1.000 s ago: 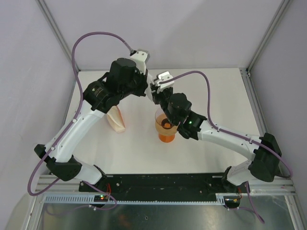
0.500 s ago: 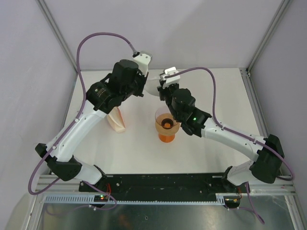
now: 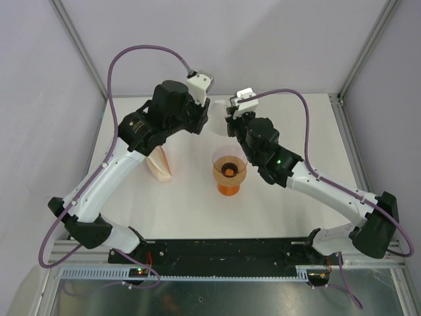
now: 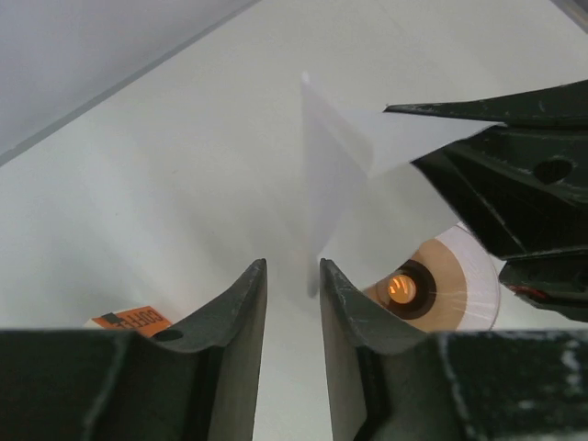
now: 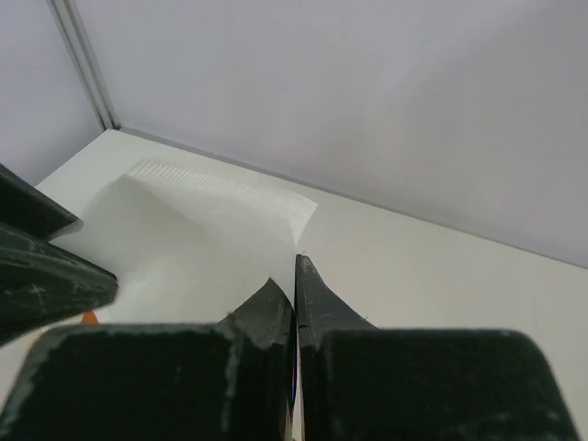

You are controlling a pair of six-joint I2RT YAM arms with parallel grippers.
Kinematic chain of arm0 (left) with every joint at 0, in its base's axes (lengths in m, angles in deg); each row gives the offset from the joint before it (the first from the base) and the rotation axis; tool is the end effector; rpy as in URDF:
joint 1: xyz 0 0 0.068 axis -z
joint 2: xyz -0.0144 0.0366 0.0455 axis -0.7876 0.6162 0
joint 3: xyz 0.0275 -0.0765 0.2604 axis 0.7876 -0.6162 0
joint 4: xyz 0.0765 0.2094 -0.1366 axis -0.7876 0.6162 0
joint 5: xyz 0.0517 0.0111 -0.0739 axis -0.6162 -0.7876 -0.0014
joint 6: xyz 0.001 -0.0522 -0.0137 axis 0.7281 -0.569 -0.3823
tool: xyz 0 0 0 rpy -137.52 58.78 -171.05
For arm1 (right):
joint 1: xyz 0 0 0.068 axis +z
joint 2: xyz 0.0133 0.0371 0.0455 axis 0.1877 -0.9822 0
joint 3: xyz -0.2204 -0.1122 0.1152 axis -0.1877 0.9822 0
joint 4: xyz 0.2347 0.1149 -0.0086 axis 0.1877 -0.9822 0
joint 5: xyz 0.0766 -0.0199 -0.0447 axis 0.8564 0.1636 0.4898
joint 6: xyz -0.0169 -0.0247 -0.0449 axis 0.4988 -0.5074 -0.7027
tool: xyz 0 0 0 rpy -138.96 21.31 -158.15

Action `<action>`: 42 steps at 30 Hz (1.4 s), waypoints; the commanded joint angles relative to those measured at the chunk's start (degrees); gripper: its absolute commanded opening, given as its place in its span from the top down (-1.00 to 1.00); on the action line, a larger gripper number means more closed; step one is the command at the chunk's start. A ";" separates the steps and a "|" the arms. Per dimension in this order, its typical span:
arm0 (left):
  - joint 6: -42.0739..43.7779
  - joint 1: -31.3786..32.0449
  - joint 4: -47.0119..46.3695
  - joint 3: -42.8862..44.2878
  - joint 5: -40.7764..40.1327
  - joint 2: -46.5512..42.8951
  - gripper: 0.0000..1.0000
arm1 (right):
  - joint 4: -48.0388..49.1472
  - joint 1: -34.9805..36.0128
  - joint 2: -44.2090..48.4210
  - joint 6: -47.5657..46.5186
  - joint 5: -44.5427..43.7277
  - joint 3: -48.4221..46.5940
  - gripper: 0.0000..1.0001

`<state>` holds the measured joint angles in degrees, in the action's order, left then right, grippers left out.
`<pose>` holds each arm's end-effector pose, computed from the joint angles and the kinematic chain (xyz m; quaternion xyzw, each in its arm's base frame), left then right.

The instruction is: Place the coffee filter in the dripper

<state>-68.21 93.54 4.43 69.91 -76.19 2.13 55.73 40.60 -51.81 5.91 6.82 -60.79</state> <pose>0.2210 -0.1889 0.4711 0.2600 0.8084 -0.1285 0.5123 0.2125 0.2383 0.4096 -0.1585 0.6665 0.1076 0.7204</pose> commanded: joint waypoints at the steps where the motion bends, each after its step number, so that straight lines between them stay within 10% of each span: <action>1: -1.41 -0.36 -0.22 1.99 4.99 -1.51 0.27 | 0.99 1.62 2.14 0.74 -2.11 -2.18 1.00; 8: -2.12 -0.35 -0.54 2.28 5.47 -0.29 0.25 | 2.53 2.36 3.01 5.29 -0.76 -1.85 1.00; 16: -0.68 -0.40 -0.86 0.97 2.06 -0.67 0.96 | 1.75 1.80 5.66 5.97 -2.77 -0.68 1.00; 26: 2.46 -0.32 -0.73 0.95 1.24 -1.43 0.99 | 2.33 0.94 9.33 2.77 -5.16 2.22 1.00; 32: 1.81 -0.35 -0.43 1.61 7.84 -2.48 -0.08 | -7.83 -0.19 11.43 5.44 -1.46 2.16 1.00; 42: 5.52 -0.60 4.10 5.26 13.59 -4.74 -0.91 | -40.18 -8.66 16.27 15.73 17.26 -2.07 1.00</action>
<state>-65.33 93.39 6.44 72.32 -66.66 1.10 30.60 33.87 -36.73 17.29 14.65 -59.17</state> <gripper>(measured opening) 0.936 0.009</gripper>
